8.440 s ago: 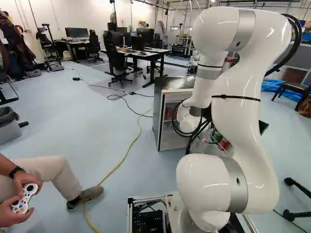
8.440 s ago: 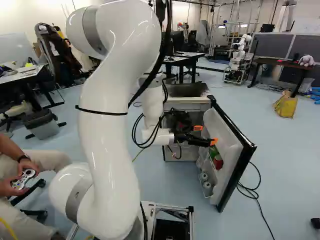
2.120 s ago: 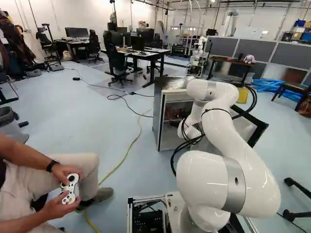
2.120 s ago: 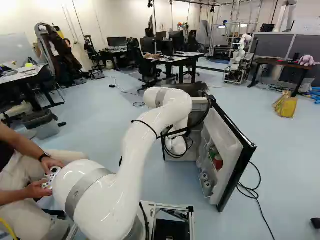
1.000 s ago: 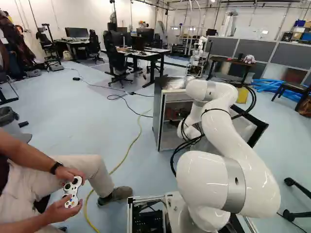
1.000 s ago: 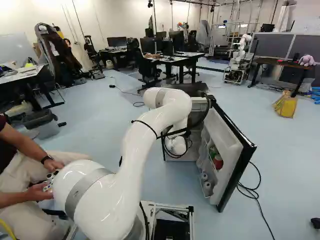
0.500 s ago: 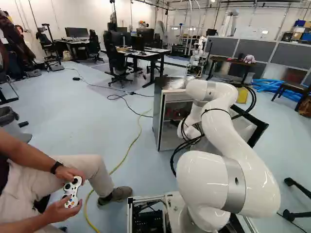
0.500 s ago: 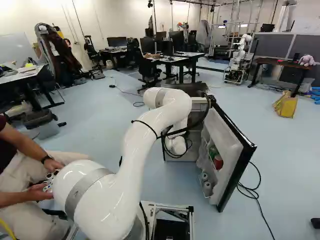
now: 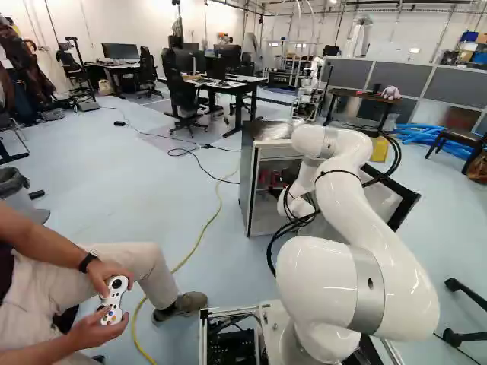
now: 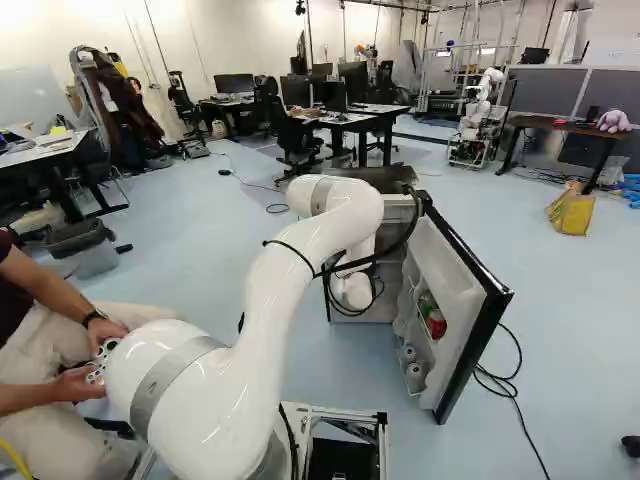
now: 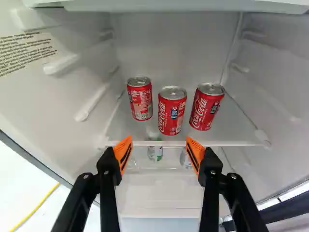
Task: Grab a drink from the fridge
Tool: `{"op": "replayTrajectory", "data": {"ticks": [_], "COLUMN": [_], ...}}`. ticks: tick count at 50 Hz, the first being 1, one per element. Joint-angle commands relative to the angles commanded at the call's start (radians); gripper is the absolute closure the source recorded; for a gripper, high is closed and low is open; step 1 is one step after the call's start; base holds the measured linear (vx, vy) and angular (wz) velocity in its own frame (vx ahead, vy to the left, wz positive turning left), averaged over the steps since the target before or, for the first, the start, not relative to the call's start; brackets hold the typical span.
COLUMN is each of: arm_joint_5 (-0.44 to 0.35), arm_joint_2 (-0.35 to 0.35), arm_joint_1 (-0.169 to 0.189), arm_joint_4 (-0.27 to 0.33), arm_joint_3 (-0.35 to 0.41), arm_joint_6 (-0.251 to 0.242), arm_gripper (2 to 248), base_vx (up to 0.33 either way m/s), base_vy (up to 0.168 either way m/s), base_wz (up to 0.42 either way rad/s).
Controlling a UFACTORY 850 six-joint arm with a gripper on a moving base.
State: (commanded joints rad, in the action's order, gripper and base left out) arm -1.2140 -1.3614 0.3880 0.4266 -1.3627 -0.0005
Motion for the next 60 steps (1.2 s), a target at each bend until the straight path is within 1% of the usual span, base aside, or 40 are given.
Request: {"op": "replayTrajectory", "data": {"ticks": [15,31,60], "arm_joint_5": [0.0,-0.002,-0.047], "arm_joint_2": [-0.003,-0.016,-0.046], "arm_joint_1": [-0.001,-0.004,-0.012], "arm_joint_4": [0.0,0.0,0.0], "arm_joint_3": [-0.005,-0.03,-0.088], "arm_joint_6": [0.0,0.0,0.0], "arm_gripper": [83,83,83], "base_vx": [0.0,0.0,0.0], "base_vy": [0.0,0.0,0.0], "base_wz": [0.0,0.0,0.0]}}
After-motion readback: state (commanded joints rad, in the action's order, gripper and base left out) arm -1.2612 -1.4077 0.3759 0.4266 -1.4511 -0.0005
